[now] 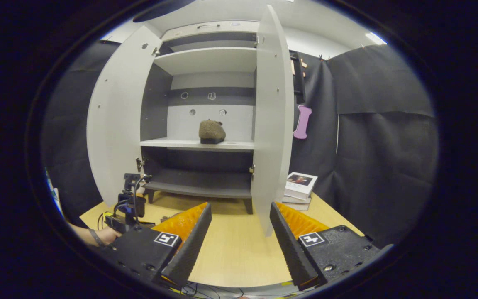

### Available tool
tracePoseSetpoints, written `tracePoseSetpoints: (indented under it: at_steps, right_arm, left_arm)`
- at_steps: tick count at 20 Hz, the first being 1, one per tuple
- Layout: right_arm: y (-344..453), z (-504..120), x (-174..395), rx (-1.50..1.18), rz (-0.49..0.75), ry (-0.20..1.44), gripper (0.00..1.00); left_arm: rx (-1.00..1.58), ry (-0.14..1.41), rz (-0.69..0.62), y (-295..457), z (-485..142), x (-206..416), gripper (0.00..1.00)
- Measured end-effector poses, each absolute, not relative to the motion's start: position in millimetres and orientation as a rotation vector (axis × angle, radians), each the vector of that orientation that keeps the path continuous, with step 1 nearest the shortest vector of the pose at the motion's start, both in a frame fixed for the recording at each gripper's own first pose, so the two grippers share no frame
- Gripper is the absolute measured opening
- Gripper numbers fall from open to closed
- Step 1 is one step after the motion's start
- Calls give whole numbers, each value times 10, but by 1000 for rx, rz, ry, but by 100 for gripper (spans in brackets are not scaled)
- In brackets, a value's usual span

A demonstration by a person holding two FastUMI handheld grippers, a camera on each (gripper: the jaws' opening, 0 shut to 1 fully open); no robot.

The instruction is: Grab one shoe with the right hand and put it into the shoe cabinet, grab the other shoe with the left hand and put it into the shoe cabinet; then close the right door with the right hand and the left door with the left hand.

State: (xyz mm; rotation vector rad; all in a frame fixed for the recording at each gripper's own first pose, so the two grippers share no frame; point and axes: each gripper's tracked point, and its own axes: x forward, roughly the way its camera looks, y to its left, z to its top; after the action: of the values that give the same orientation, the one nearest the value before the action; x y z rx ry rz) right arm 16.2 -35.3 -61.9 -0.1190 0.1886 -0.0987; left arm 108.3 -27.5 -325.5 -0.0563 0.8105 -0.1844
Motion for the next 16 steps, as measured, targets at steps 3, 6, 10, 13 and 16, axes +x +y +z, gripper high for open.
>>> tracePoseSetpoints:
  at_steps: [3, 6, 10, 13, 16]
  right_arm:
    - [-337, -645, 166, -110, -93, 193, 90]
    - [-329, -658, 170, -103, -91, 197, 90]
    - [-329, -625, 132, -106, -94, 193, 90]
    - [-303, -584, 136, -96, -93, 170, 90]
    - [-244, -515, 187, -62, -83, 143, 92]
  left_arm:
    - [-71, 820, -167, -311, -3248, 1068, 30]
    - [-119, 803, -153, -318, -3205, 1064, 6]
    - [-144, 693, -145, -344, -2661, 980, 0]
    - [-140, 571, -105, -400, -1892, 1136, 0]
    - [-120, 503, -100, -482, -1225, 1515, 0]
